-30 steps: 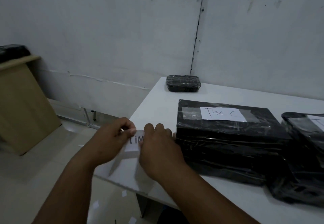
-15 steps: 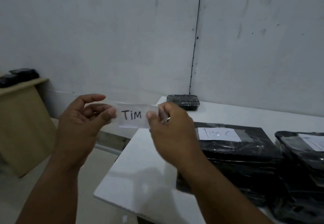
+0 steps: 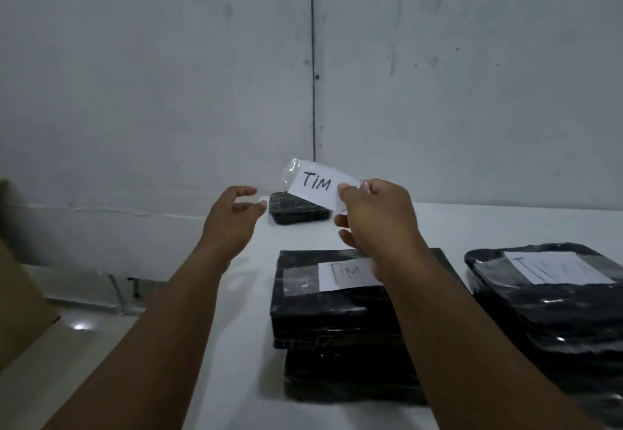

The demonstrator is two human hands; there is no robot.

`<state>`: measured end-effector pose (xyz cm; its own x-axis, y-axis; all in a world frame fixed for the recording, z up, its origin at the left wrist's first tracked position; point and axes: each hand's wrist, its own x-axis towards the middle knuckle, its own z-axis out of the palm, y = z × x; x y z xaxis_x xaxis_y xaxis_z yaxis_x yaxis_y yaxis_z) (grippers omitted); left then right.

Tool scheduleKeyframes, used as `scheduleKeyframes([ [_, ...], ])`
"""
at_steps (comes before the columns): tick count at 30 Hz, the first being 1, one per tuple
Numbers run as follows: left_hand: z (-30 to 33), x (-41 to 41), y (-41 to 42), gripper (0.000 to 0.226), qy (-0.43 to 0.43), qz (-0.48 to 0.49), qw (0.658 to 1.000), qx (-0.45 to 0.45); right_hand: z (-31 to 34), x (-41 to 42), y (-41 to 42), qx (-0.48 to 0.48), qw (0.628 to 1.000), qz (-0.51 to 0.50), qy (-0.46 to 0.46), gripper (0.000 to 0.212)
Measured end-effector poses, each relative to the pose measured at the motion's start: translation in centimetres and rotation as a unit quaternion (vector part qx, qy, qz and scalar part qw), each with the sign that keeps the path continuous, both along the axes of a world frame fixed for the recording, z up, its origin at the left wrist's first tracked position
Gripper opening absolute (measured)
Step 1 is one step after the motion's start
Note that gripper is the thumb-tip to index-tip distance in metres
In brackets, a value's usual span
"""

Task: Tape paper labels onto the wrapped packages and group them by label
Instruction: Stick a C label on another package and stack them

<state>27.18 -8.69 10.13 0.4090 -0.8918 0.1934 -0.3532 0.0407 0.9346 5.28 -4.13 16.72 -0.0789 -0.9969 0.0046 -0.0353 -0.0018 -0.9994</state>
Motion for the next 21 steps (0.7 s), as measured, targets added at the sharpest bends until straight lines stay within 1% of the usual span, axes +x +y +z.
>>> scheduleKeyframes([
  [2, -0.9, -0.2, -3.3, 0.037, -0.042, -0.020, 0.998, 0.033, -0.4, -0.2, -0.5, 0.048, 0.998, 0.006, -0.041, 0.015],
  [3, -1.4, -0.1, -4.7, 0.044, -0.067, -0.025, 0.996, 0.049, -0.6, -0.2, -0.7, 0.056, 0.997, 0.009, -0.045, 0.012],
  [5, -2.6, 0.6, -7.7, 0.060, -0.117, -0.021, 0.988, 0.101, -1.1, -0.2, -1.2, 0.046, 0.998, 0.004, -0.034, 0.006],
  [8, -4.8, 1.8, -10.9, 0.078, -0.160, -0.020, 0.972, 0.173, -1.6, -0.1, -1.7, 0.034, 0.999, 0.002, -0.024, 0.007],
  [10, -5.4, 1.6, -11.5, 0.083, -0.192, -0.038, 0.960, 0.202, -1.8, -0.1, -1.9, 0.035, 0.999, 0.004, -0.023, 0.007],
  [12, -6.1, 1.6, -11.8, 0.084, -0.228, -0.060, 0.947, 0.220, -1.8, -0.1, -2.0, 0.042, 0.999, 0.005, -0.030, 0.013],
  [14, -6.6, 1.6, -12.1, 0.093, -0.251, -0.068, 0.936, 0.237, -1.9, -0.2, -2.2, 0.050, 0.998, 0.004, -0.044, 0.019],
  [15, -7.1, 1.7, -12.4, 0.102, -0.257, -0.067, 0.933, 0.244, -1.9, -0.2, -2.2, 0.051, 0.998, 0.004, -0.047, 0.020],
  [17, -8.0, 1.8, -13.1, 0.112, -0.265, -0.074, 0.929, 0.249, -2.0, -0.2, -2.1, 0.045, 0.998, 0.004, -0.045, 0.020],
  [19, -9.1, 2.0, -13.9, 0.116, -0.258, -0.081, 0.936, 0.224, -2.1, -0.3, -1.9, 0.041, 0.998, 0.004, -0.046, 0.022],
  [20, -9.0, 1.6, -13.8, 0.113, -0.254, -0.080, 0.942, 0.206, -2.1, -0.4, -1.9, 0.041, 0.998, 0.005, -0.050, 0.023],
  [21, -9.0, 1.4, -13.8, 0.099, -0.256, -0.069, 0.946, 0.188, -2.1, -0.5, -1.9, 0.043, 0.997, 0.006, -0.057, 0.023],
])
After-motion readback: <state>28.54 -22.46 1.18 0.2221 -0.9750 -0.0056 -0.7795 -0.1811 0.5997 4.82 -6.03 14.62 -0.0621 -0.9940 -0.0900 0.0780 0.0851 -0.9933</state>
